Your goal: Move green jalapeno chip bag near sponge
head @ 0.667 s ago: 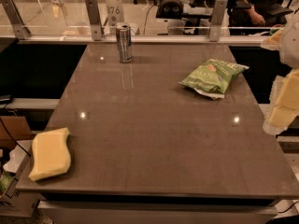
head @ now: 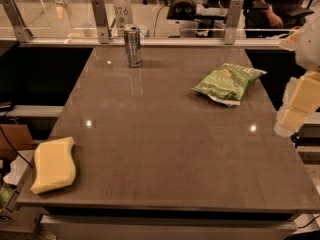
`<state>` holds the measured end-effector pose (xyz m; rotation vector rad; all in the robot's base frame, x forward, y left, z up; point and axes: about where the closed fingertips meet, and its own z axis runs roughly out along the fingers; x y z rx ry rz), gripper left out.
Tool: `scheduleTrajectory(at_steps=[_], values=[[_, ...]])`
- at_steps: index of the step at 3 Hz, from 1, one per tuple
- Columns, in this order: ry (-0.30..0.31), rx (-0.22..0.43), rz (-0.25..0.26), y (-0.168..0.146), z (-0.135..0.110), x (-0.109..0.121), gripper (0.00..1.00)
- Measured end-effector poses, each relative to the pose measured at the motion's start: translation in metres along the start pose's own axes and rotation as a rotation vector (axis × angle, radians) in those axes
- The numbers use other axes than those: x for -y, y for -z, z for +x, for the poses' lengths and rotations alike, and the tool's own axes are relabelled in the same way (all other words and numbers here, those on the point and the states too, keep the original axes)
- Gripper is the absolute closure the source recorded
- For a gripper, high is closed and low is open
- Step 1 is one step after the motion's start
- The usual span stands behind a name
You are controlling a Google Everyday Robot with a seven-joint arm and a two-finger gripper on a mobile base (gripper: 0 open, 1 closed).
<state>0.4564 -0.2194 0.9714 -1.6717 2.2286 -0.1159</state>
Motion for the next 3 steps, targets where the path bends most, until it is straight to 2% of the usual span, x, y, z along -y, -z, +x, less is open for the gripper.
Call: scheduleTrajectory(at_steps=[1,3], values=[[-0.036,0.032,0.025,-0.019,-0.004,0.025,0.00],[-0.103,0.090,0.008,-0.066,-0.012,0.071,0.00]])
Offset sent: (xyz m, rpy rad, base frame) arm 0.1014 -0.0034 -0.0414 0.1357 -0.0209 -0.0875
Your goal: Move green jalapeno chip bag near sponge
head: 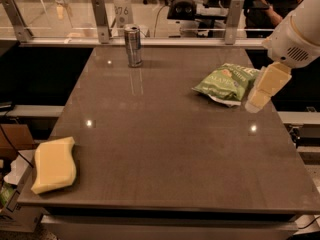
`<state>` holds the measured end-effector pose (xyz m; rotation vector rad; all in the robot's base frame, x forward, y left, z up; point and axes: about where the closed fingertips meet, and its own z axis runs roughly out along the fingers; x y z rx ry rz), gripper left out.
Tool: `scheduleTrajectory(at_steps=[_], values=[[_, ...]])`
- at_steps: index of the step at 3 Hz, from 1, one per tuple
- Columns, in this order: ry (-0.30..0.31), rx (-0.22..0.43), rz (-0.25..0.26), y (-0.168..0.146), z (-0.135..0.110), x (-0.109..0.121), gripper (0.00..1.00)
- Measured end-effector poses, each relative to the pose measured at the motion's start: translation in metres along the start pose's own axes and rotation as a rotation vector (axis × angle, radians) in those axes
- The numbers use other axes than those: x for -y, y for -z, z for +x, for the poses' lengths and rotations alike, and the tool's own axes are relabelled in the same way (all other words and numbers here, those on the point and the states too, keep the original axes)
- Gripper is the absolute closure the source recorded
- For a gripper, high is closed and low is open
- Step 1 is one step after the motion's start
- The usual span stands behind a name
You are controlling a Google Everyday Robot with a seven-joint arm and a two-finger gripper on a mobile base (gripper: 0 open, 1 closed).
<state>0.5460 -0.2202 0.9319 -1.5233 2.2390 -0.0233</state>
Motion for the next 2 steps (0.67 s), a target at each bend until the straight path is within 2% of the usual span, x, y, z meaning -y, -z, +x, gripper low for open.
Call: scheduleTrajectory(at_steps=[2], values=[[-0.062,0.028,-0.020,-0.044,-0.003,0.045,0.00]])
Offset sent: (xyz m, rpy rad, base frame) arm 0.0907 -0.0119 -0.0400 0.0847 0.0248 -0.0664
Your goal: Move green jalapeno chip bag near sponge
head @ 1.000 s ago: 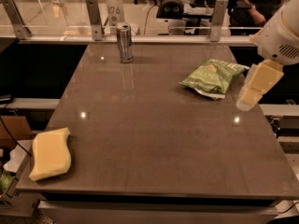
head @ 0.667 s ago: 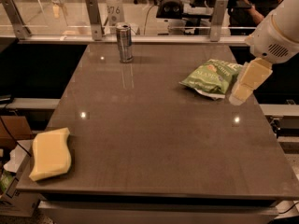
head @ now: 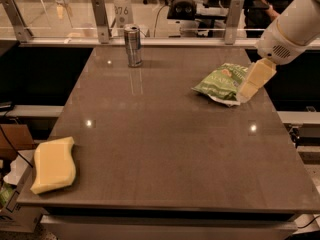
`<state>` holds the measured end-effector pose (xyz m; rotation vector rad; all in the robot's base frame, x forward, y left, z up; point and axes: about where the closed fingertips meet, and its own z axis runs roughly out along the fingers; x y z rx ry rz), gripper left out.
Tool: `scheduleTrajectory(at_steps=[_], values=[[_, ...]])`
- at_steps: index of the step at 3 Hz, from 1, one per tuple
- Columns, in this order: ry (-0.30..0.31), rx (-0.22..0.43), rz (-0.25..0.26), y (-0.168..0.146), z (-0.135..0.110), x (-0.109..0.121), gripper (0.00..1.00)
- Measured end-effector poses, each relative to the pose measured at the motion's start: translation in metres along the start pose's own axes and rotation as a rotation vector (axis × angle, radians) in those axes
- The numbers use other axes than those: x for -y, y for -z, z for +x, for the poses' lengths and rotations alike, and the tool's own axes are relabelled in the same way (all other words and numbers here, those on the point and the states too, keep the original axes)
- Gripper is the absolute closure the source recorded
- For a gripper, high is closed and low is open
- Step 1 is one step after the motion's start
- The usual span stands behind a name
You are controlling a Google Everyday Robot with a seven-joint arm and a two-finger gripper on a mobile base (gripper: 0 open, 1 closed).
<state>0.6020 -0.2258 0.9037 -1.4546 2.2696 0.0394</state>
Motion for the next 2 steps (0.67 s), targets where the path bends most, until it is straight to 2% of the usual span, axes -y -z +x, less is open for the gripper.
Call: scheduleTrajectory(at_steps=[2], values=[[-0.004,0.005,-0.015,-0.039,0.001,0.030,0.00]])
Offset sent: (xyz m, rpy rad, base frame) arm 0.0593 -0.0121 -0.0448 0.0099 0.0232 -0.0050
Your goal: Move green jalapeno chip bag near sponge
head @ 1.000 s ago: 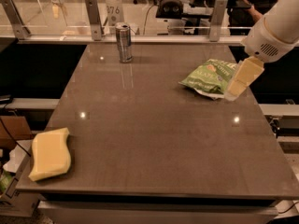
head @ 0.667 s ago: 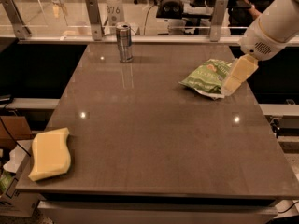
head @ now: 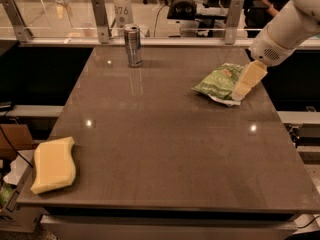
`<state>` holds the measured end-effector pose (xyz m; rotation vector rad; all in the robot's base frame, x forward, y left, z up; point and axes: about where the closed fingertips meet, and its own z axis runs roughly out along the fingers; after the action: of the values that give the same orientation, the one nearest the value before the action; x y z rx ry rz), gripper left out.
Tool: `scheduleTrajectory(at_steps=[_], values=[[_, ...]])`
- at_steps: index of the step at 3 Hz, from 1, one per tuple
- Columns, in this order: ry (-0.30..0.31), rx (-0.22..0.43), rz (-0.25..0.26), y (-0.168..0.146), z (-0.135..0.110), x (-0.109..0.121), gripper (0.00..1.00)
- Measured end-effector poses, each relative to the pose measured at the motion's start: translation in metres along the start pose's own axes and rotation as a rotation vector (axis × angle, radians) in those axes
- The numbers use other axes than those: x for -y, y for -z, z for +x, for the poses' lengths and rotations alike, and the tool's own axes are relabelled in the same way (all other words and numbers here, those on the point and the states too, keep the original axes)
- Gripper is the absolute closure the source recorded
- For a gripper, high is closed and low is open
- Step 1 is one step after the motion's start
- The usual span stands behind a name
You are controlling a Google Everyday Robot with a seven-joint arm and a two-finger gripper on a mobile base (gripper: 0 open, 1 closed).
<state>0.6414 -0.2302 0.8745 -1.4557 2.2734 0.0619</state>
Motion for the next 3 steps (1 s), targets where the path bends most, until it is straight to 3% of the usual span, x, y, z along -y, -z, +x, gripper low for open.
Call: scheduleTrajectory(at_steps=[2,3], values=[[-0.032,-0.048,-0.055,-0.036,0.011,0.008,0.00],[-0.043,-0.068,-0.085,-0.047,0.012,0.005,0.10]])
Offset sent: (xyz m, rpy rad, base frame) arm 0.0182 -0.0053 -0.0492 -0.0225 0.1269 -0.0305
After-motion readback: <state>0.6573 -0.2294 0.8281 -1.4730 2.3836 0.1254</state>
